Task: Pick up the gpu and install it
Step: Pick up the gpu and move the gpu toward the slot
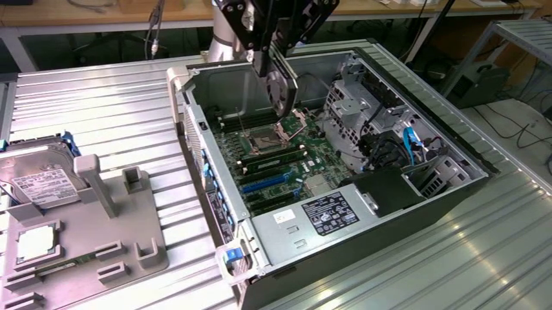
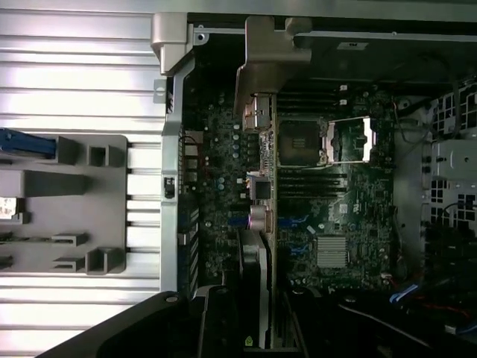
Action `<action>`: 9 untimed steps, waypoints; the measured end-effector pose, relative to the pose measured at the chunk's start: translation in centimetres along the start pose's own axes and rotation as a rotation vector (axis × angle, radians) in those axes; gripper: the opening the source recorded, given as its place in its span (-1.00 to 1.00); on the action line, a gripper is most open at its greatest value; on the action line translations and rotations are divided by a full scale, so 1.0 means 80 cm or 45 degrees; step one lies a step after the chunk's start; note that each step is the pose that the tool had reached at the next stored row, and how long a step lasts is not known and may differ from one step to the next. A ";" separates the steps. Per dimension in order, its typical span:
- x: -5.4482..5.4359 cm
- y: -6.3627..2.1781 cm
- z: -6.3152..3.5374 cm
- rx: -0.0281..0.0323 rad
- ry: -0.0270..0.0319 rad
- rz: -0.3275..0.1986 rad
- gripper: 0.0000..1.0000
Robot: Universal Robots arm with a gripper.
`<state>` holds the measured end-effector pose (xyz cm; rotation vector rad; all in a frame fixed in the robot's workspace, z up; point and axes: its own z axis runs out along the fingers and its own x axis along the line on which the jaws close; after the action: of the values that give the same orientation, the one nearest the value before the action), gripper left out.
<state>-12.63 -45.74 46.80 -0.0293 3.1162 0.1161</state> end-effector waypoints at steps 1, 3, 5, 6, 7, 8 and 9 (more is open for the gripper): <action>-0.003 0.001 0.001 0.0001 0.0001 0.000 -0.44; -0.012 0.002 0.002 0.0001 -0.0001 0.000 -0.44; -0.021 0.002 0.003 0.0000 0.0000 0.000 -0.44; -0.026 0.003 0.004 0.0001 0.0000 0.000 -0.44; -0.029 0.003 0.004 0.0001 0.0000 0.000 -0.44; -0.037 0.003 0.005 0.0001 0.0001 0.000 -0.44; -0.044 0.004 0.006 0.0001 0.0000 0.000 -0.44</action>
<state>-9.08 -45.34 46.42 -0.0293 3.1163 0.1160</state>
